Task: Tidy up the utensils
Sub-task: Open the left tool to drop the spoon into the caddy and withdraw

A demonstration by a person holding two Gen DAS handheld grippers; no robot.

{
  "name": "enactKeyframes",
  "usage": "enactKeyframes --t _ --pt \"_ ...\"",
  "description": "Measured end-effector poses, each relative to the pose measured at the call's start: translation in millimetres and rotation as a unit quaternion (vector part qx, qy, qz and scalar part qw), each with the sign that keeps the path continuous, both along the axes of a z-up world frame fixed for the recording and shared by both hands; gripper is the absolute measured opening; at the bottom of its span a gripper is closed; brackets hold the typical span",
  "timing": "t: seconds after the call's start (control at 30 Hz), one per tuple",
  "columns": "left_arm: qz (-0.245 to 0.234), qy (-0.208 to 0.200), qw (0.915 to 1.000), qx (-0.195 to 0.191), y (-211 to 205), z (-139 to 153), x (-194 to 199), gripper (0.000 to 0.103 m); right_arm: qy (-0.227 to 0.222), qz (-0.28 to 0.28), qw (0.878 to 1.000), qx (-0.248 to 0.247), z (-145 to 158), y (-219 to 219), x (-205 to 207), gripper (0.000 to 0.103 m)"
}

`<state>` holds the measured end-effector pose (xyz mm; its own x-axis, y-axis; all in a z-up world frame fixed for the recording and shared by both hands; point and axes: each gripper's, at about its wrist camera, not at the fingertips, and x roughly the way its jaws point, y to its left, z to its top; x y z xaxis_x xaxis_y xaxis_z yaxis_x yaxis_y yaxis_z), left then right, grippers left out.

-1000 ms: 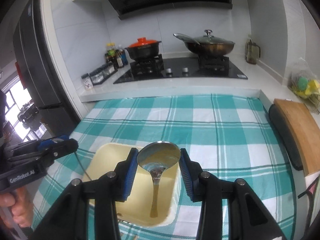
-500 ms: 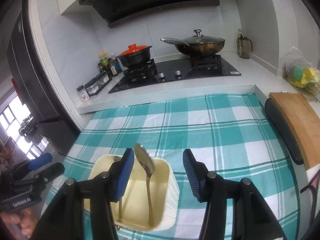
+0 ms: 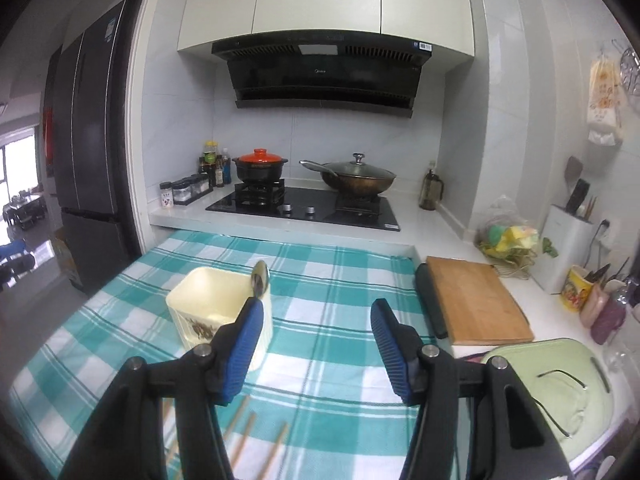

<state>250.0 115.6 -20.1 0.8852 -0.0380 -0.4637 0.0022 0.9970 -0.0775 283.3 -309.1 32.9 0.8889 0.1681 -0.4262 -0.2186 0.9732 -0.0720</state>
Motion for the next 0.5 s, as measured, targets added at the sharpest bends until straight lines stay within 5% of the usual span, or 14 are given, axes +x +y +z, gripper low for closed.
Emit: enactKeyframes --t 0.27,0.5 --pt "-0.022 0.092 0.9951 -0.026 -35.5 -100.7 -45.4 0.101 0.030 -0.027 0.999 -0.011 -89.7 -0.2 -91.9 0.059" --pt "-0.009 0.154 0.9878 -0.022 -68.9 -150.6 -63.3 0.102 0.099 -0.033 0.995 0.001 -177.7 20.4 -134.2 0.059"
